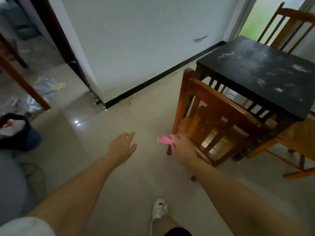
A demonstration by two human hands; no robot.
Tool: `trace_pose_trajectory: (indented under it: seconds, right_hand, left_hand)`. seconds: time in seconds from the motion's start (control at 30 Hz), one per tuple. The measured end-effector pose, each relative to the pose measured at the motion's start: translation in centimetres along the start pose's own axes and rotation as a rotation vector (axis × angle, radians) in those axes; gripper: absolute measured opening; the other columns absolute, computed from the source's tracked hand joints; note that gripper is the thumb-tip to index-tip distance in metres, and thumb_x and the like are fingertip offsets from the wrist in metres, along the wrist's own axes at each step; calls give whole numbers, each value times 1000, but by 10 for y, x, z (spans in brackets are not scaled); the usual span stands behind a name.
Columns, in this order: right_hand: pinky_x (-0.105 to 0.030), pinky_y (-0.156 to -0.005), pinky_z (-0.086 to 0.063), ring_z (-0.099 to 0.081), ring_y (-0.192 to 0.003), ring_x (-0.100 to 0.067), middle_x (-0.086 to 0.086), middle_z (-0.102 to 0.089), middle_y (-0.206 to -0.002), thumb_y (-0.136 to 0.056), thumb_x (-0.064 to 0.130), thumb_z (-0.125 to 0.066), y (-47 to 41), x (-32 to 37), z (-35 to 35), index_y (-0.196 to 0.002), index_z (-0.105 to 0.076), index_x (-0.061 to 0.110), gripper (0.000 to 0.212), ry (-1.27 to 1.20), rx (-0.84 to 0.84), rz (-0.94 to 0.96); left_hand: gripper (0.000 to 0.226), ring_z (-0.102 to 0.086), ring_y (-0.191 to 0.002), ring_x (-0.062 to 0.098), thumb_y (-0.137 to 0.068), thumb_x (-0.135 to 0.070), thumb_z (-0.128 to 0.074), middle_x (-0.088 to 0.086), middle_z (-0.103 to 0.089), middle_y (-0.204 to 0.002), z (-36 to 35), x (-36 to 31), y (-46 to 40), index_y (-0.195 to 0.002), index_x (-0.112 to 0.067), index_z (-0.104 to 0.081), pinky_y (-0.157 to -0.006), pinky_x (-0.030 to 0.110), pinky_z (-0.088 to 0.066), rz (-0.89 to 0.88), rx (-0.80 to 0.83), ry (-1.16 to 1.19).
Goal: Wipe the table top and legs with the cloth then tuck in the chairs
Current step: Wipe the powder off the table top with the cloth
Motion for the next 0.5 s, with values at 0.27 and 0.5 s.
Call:
trace_pose_trajectory:
  seconds: [0.27,0.5]
  right_hand:
    - [-36,-91,-42,-50,-109,-29,-12,-51,-123,-95,12,-43,-167,40,5,-130,-47,12,36,-197,37,54]
    - [-38,-91,-47,-50,-108,-21,-4,-49,-124,-97,18,-40,-301,52,18,-130,-46,19,34,-256,30,-22]
  left_hand:
    - [53,-37,-127,25,-98,-39,-29,10,-35,-142,57,62,-139,-145,-17,-19,-100,38,-36,-16,-35,-9]
    - [53,-43,-120,23,-98,-38,-29,9,-40,-137,101,118,-257,-145,-14,-20,-97,35,-40,-38,-31,-5]
Point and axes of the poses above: each hand's wrist, its own y-axis away from the middle knuckle, its own z-axis out of the back of the hand, x = y × z, the point moved 1 cm from there along -y, towards the middle knuckle
